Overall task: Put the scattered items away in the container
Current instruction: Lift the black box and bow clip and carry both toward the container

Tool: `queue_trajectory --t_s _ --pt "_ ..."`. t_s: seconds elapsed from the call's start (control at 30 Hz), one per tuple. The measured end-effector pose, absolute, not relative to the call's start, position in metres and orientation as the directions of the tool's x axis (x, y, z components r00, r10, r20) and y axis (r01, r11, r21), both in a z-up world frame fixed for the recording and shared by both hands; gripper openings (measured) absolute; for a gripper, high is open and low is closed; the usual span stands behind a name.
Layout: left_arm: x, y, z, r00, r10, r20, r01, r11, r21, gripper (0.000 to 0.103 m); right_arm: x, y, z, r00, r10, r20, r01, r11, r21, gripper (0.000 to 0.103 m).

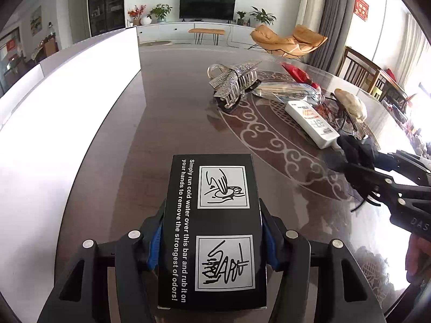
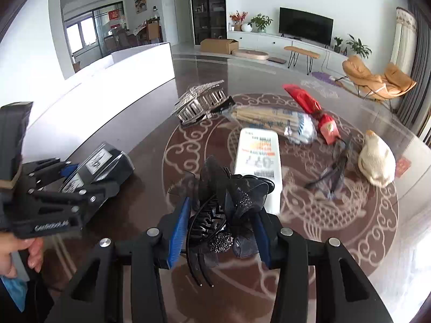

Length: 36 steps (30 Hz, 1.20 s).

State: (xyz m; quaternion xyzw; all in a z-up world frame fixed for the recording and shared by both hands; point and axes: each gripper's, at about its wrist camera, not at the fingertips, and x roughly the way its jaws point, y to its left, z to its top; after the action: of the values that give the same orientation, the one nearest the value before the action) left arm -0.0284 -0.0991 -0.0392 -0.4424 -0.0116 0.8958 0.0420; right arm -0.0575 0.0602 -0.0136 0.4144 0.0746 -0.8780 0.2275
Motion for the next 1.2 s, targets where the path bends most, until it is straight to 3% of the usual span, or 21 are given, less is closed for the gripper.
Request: queue_trajectory --t_s 0.13,0.23,0.27,0.33,0.47,0.93,0.97,1.0,1.03,1.07,1.2 --pt "-0.022 -0.08 -0.042 -0.618 0.03 -0.786 -0.069 -0.997 0.017 0.059 -0.023 0.095 -0.027 -0.538 -0.31 -0.784 0.43 -0.901 0.061 0.048" --pt "-0.027 -0.08 -0.042 -0.621 0.023 -0.784 -0.048 -0.999 0.008 0.064 -0.02 0.103 -0.038 -0.543 -0.293 -0.787 0.4 -0.914 0.065 0.058" --pt "-0.028 -0.082 -0.043 -0.621 0.02 -0.784 -0.038 -0.999 0.005 0.07 -0.02 0.102 -0.038 -0.554 -0.285 -0.782 0.394 -0.917 0.055 0.065" --pt "-0.025 -0.085 -0.043 -0.617 0.037 -0.786 -0.043 -0.999 -0.014 0.076 -0.021 0.098 -0.041 -0.57 -0.241 -0.786 0.38 -0.925 0.008 0.067" --pt "-0.03 -0.076 -0.048 -0.585 0.051 -0.81 -0.089 -0.996 0.002 0.103 -0.023 0.095 -0.041 -0.575 -0.215 -0.79 0.357 -0.934 -0.005 0.07" --pt "-0.03 -0.075 -0.048 -0.567 0.053 -0.822 -0.094 -0.996 0.0 0.103 -0.023 0.094 -0.04 -0.574 -0.212 -0.791 0.349 -0.937 -0.002 0.071" --pt "-0.028 -0.076 -0.047 -0.573 0.052 -0.818 -0.09 -0.996 0.0 0.097 -0.021 0.095 -0.04 -0.578 -0.204 -0.79 0.338 -0.941 -0.004 0.07" --pt "-0.025 -0.078 -0.044 -0.592 0.05 -0.805 -0.084 -0.996 0.0 0.063 -0.019 0.096 -0.04 -0.586 -0.192 -0.787 0.322 -0.947 -0.008 0.063" --pt "-0.022 -0.079 -0.041 -0.602 0.054 -0.797 -0.083 -0.997 -0.005 0.058 -0.016 0.097 -0.039 -0.593 -0.188 -0.783 0.311 -0.951 -0.006 0.051" --pt "-0.021 -0.081 -0.04 -0.598 0.074 -0.798 -0.09 -0.996 -0.025 0.058 -0.013 0.099 -0.038 -0.595 -0.194 -0.78 0.303 -0.953 0.007 0.045" --pt "-0.007 -0.083 -0.028 -0.618 0.122 -0.777 -0.092 -0.992 -0.083 0.058 0.004 0.108 -0.027 -0.62 -0.222 -0.753 0.273 -0.96 0.059 0.045"
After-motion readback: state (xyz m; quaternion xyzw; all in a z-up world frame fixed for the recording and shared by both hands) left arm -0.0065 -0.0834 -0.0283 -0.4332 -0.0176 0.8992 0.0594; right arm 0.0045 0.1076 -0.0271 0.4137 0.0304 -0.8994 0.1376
